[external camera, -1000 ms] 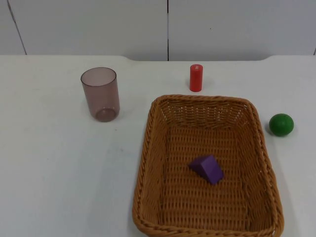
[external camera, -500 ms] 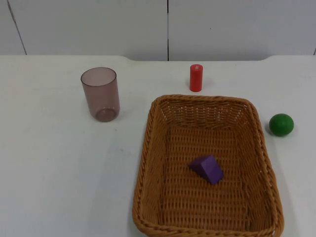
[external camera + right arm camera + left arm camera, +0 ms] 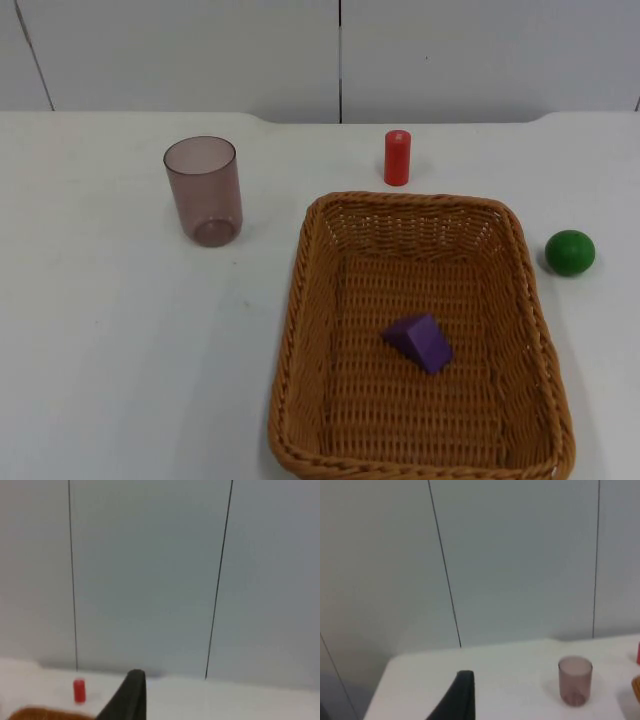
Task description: Pick up the basket with the left hand and place the triangular block into the basket with the right hand.
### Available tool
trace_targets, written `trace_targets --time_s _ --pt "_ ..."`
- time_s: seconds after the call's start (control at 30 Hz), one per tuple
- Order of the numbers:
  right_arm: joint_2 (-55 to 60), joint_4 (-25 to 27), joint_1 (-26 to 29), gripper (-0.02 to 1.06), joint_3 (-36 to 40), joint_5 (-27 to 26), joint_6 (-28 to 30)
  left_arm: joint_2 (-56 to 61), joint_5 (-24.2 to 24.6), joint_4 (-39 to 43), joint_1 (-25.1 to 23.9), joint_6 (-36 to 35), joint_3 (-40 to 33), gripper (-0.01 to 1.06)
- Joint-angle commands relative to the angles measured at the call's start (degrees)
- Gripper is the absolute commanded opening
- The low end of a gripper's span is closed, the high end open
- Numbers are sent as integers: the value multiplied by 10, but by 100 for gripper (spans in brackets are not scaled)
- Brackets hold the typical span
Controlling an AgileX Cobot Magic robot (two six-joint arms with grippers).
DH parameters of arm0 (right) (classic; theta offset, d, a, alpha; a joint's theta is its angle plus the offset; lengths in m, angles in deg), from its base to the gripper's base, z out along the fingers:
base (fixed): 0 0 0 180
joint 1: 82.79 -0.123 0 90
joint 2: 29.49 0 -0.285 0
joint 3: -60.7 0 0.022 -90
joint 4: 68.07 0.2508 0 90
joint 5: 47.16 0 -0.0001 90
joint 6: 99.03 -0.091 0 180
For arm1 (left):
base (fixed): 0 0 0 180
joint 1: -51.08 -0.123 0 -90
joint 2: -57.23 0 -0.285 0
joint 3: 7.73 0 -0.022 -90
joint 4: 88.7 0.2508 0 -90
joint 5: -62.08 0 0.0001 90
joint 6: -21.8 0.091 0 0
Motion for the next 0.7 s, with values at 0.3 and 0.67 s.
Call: trace_targets --time_s 0.3,0.67 --pt "1 -3 0 105 159 13 -11 1 24 26 1 -9 -129 105" --pt "1 -2 0 105 244 4 -24 1 7 34 1 -23 -218 105"
